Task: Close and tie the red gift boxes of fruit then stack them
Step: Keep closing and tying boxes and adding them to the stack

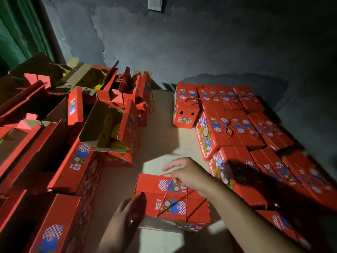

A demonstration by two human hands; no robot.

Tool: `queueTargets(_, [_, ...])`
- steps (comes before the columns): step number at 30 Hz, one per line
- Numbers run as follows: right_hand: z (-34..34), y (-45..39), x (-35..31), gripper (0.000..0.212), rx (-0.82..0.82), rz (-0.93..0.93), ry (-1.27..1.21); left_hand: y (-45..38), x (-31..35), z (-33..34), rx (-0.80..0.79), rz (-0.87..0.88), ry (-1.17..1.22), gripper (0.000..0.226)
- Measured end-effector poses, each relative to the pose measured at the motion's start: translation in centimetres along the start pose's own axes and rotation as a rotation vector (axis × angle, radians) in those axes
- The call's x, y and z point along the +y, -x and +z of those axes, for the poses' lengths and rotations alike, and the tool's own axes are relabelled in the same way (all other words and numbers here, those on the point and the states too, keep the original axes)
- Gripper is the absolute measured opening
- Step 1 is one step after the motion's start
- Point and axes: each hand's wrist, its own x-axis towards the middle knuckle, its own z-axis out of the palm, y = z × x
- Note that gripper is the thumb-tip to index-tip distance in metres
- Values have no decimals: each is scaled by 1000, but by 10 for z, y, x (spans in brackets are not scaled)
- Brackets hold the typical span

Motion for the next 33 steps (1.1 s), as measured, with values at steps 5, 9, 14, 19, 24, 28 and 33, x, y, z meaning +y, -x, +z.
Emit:
queueTargets(5, [-37, -19, -15, 26, 153, -47, -146, -42, 25, 0, 52, 51, -47, 81])
queueTargets(9, [-64, -43, -26, 14, 226, -58, -176, -73, 45, 14, 43, 83, 8, 81])
queueTargets(14, [-90, -82, -42, 16, 303, -70, -214, -131, 69, 46, -161, 85, 100, 91])
queueTargets(19, [-124, -129, -47, 19, 375, -7, -292, -198, 95, 69, -328, 53, 243, 116])
queueTargets(24, [-153, -179, -39, 26, 428, 27, -351, -262, 107, 87, -279, -39, 273, 106])
queueTargets(28, [-174, -218, -34, 28, 443, 39, -386, -300, 107, 99, -251, -64, 202, 84])
queueTargets(33, [-190, -249, -28, 28, 476, -26, -425, -324, 105, 115, -253, -71, 187, 89])
